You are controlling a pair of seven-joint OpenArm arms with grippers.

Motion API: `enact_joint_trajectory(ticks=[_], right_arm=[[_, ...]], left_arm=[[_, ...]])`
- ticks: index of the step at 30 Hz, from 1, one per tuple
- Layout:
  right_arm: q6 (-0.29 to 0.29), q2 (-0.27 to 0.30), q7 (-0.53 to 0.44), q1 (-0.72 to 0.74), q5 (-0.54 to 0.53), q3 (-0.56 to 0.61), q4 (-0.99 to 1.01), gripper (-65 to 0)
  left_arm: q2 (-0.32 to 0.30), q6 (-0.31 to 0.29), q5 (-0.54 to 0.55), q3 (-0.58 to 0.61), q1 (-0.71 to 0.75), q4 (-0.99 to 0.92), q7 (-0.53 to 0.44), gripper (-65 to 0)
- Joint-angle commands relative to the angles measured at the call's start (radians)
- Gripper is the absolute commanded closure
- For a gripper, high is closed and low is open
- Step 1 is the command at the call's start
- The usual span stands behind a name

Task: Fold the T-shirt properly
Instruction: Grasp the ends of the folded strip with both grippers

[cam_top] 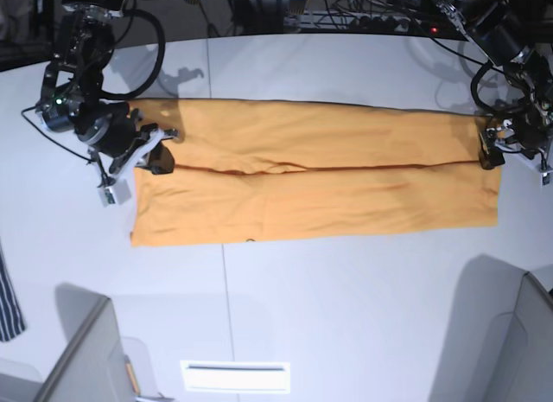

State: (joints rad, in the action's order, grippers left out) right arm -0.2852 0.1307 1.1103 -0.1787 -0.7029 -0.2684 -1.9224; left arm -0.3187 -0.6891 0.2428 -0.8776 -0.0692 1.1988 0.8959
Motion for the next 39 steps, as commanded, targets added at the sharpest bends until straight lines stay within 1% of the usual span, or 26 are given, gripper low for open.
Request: enact_joint_trajectory(ticks=[1, 7, 11, 13, 15, 20, 23, 28, 31, 39], right_arm=[[-0.004, 0.008, -0.019, 0.008, -0.016, -0.002, -0.016, 0.0], [-0.004, 0.008, -0.019, -0.003, -0.016, -0.002, -0.016, 0.0], [-0.004, 0.008, -0.019, -0.005, -0.016, -0.002, -0.016, 0.0], [-0.004, 0.008, -0.019, -0.005, -0.016, -0.002, -0.016, 0.0], [-0.004, 0.008, -0.017, -0.006, -0.016, -0.002, -0.016, 0.0], [-0.004, 0.007, -0.017, -0.006, -0.016, -0.001, -0.016, 0.0], [-0.004, 0.007, -0.017, -0.006, -0.016, -0.001, -0.016, 0.0], [-0.004, 0.007, -0.017, -0.006, -0.019, -0.001, -0.016, 0.0], [-0.004, 0.008, -0.017, -0.006, -0.019, -0.001, -0.016, 0.0], [-0.004, 0.007, -0.017, -0.006, -0.019, -0.001, -0.016, 0.0]], left_arm=[[-0.021, -0.009, 0.016, -0.002, -0.019, 0.000, -0.019, -60.2], [-0.021, -0.009, 0.026, -0.004, -0.051, -0.015, -0.019, -59.9], [-0.026, -0.009, 0.152, -0.004, -0.044, -0.024, -0.011, -59.6], [-0.052, -0.009, 0.194, -0.004, -0.024, -0.023, -0.010, -59.6], [-0.063, -0.009, 0.220, -0.002, -0.014, -0.027, -0.011, -59.6], [-0.083, -0.009, 0.231, -0.004, -0.008, -0.029, -0.014, -59.4], [-0.083, -0.009, 0.224, -0.004, -0.010, -0.032, -0.016, -59.4], [-0.084, -0.009, 0.223, 0.002, -0.062, -0.144, -0.019, -59.4], [-0.101, -0.009, 0.223, 0.004, -0.076, -0.191, -0.019, -59.4], [-0.102, -0.009, 0.220, 0.005, -0.062, -0.202, -0.017, -59.2]])
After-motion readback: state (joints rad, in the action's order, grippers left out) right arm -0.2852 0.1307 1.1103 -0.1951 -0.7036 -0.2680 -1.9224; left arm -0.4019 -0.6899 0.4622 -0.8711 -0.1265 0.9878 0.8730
